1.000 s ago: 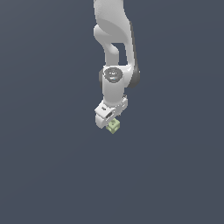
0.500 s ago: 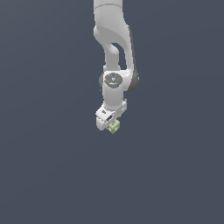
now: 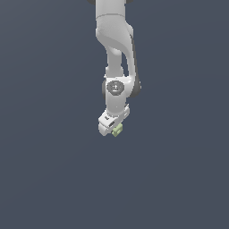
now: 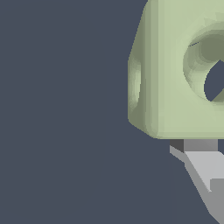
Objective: Pick up the object and move it to a goal position.
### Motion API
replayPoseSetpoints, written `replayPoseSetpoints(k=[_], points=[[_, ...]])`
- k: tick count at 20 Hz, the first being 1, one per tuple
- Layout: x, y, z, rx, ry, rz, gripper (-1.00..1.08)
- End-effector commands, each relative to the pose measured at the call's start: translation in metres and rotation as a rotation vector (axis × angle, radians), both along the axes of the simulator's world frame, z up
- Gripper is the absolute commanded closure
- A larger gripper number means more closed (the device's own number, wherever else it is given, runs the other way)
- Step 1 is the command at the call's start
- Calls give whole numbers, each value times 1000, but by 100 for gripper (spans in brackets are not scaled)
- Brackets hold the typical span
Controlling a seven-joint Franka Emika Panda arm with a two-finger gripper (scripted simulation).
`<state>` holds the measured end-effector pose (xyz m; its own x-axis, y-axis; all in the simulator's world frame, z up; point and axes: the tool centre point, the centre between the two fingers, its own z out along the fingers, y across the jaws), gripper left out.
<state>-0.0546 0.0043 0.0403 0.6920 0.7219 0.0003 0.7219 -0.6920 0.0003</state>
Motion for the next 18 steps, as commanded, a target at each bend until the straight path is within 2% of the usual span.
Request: replayPoseSetpoints(k=[1,11,18], points=[[0,0,-1,0,1,0,108],[1,-1,1,-1,-1,0,108],[6,-13,23,-1,-1,0,108]])
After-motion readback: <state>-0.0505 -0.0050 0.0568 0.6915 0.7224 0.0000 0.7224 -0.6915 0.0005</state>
